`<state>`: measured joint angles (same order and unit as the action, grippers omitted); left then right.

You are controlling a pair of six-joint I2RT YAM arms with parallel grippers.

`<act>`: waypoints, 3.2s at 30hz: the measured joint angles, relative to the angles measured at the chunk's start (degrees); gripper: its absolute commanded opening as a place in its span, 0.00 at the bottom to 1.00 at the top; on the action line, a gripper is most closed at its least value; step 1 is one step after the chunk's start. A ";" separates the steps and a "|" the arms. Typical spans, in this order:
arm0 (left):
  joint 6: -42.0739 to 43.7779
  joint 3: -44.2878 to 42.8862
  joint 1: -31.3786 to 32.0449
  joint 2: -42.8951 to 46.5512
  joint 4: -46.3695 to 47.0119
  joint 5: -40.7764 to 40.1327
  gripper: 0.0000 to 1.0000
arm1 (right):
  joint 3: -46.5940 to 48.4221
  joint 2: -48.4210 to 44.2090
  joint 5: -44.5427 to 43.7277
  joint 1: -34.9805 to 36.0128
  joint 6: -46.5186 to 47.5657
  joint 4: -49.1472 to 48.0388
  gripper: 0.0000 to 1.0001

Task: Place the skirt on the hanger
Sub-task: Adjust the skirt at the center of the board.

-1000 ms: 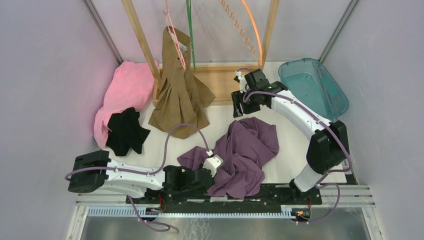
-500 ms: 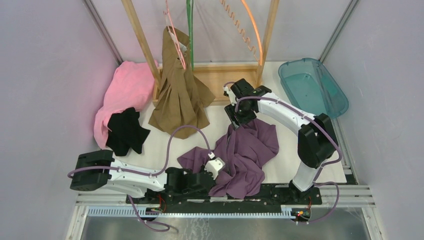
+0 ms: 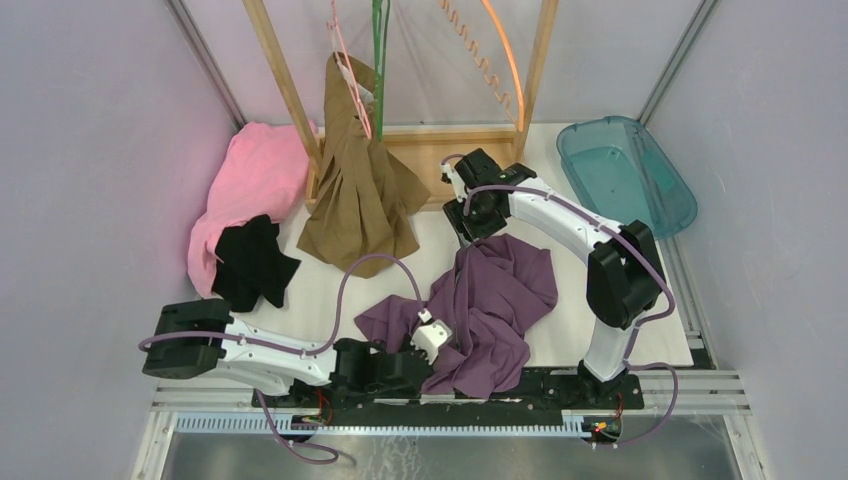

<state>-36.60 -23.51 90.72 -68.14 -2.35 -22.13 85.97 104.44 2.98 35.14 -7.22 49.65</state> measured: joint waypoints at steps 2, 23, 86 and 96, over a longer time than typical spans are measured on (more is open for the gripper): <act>-0.02 -0.04 0.13 -0.39 0.22 -0.17 0.06 | 0.46 0.00 0.04 0.00 0.00 -0.37 0.63; -2.03 -0.90 1.25 0.07 -1.64 -2.23 0.09 | -3.02 3.32 -3.39 1.49 1.51 -0.72 0.07; -1.68 -4.02 -17.84 9.18 -3.08 -0.26 0.10 | -45.07 -54.47 -6.32 -10.01 -15.85 -12.59 0.23; -12.22 -3.04 -7.50 -1.90 -4.74 -9.07 0.12 | -41.11 -55.01 -7.48 -10.01 -17.38 -6.99 0.51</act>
<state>-48.82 -26.55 83.22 -70.04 -7.09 -31.20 44.86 49.43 -4.49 25.12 -24.60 42.65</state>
